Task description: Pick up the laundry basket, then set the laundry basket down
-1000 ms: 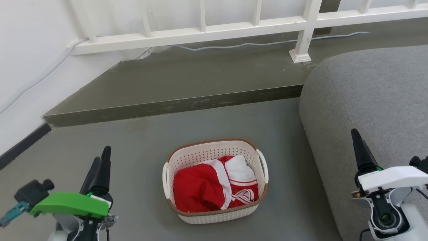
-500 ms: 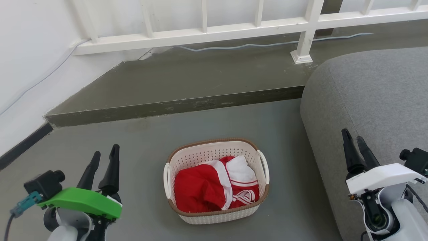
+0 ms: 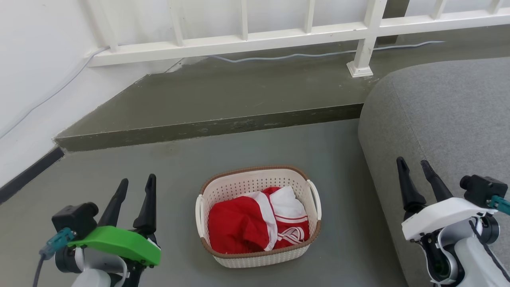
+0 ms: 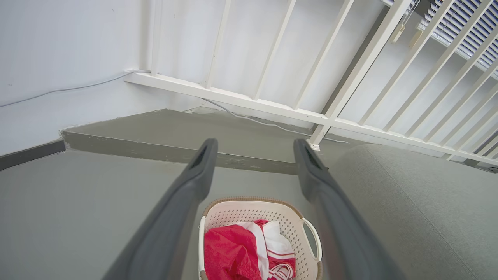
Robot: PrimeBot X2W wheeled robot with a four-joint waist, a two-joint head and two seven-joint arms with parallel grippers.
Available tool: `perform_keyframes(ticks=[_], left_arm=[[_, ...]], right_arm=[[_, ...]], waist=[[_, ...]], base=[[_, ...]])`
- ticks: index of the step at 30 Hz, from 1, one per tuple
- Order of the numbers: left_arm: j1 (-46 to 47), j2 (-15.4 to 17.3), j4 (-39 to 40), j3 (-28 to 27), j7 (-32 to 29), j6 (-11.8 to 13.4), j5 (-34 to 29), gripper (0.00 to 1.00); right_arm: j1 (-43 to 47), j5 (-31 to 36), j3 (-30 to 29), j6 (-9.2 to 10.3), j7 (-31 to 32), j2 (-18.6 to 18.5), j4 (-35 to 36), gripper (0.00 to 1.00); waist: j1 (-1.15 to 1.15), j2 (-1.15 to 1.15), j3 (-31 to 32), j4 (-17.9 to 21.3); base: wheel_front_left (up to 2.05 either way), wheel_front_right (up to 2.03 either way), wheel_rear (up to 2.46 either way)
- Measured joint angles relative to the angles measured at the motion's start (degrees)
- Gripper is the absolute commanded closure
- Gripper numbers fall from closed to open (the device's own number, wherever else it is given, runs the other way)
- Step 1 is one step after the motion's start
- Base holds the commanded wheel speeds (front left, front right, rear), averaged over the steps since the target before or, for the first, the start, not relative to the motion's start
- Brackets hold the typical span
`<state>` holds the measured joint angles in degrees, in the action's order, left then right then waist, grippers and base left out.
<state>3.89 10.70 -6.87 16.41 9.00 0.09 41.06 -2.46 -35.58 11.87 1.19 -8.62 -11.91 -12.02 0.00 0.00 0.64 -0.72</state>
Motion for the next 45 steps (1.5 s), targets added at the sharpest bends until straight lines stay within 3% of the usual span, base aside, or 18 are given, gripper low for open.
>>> perform_keyframes(ticks=[26,33,45], left_arm=[[-0.2,0.0,-0.8,4.0,4.3,4.3,-15.8,0.0],[-0.3,0.0,-1.6,4.6,5.2,5.0,-19.7,0.0],[-0.4,0.0,-2.8,4.5,5.2,5.2,-19.7,0.0]], right_arm=[[0.0,19.0,5.2,4.06,-4.6,-0.6,-0.1,0.0],[0.0,21.6,5.5,4.99,-5.7,0.0,-0.2,0.0],[0.1,21.5,5.3,4.99,-5.7,0.4,-1.1,0.0]], waist=[[0.0,0.0,0.3,-0.3],[0.0,0.0,0.3,-0.3],[0.0,0.0,0.1,-0.3]], base=[[0.0,0.0,0.0],[0.0,0.0,0.0],[0.0,0.0,0.0]])
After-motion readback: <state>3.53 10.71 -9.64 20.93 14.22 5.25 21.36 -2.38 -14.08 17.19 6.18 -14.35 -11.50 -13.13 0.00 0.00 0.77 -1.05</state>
